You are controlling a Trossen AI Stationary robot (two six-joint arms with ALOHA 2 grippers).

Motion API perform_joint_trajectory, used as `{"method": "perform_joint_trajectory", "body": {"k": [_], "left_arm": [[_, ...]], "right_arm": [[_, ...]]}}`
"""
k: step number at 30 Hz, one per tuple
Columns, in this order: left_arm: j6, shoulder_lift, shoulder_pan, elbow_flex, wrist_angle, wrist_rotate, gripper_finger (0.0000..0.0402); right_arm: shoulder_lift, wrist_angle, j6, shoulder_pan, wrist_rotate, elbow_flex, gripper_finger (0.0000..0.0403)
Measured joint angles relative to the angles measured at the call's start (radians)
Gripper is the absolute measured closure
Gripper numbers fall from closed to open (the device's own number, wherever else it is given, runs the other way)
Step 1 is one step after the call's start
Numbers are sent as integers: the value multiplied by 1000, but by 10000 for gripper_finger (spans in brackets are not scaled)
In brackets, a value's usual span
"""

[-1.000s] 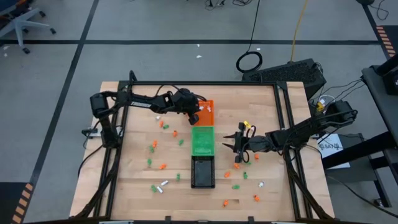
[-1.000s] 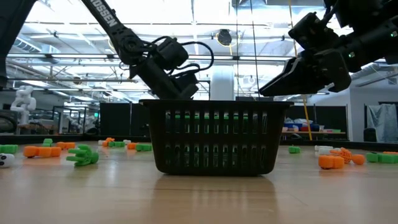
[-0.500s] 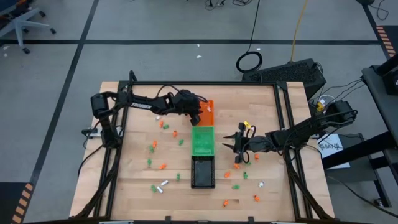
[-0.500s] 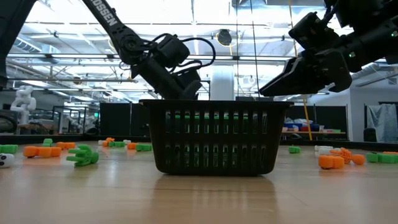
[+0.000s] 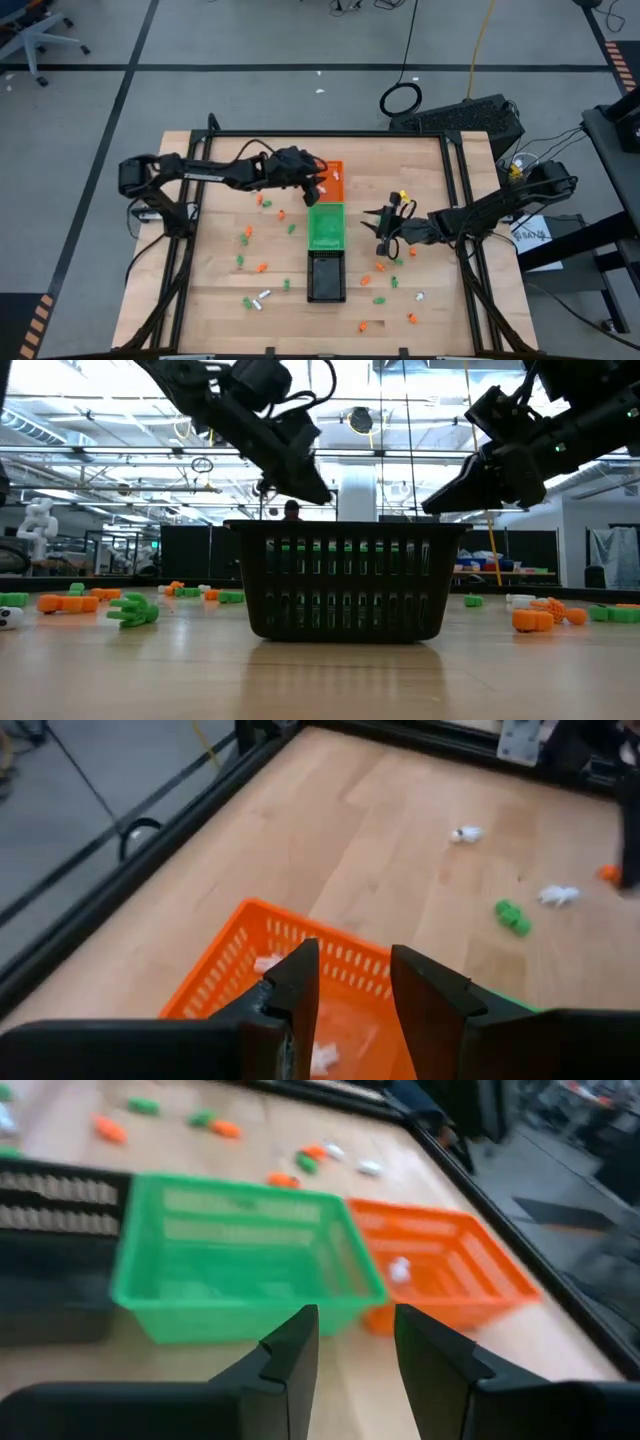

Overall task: Sort Halloween decoration
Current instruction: Put the white skeleton toy into the orange bin

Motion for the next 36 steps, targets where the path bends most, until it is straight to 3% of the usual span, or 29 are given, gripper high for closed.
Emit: {"method": "perform_joint_trajectory", "body": {"k": [4, 9, 14, 18, 23, 32, 36], "left_arm": [[7, -48, -25, -60, -20, -57, 277], [-31, -78, -37, -155, -19, -60, 277], [-54, -87, -60, -225, 38, -63, 277], [-48, -87, -66, -271, 103, -76, 277], [-61, -87, -69, -282, 104, -79, 277], [-41, -87, -105, -282, 101, -78, 277], [-39, -87, -111, -282, 102, -79, 277]], "right_arm": [[-61, -271, 76, -11, 77, 63, 285], [-96, -667, 270, -63, 69, 160, 285], [-98, -856, 440, -107, 31, 169, 279], [-99, -881, 569, -120, -24, 139, 261], [-99, -883, 700, -119, -21, 67, 230], [-99, -843, 824, -71, 82, -62, 193], [-99, -707, 861, -52, 108, -150, 195]]}}
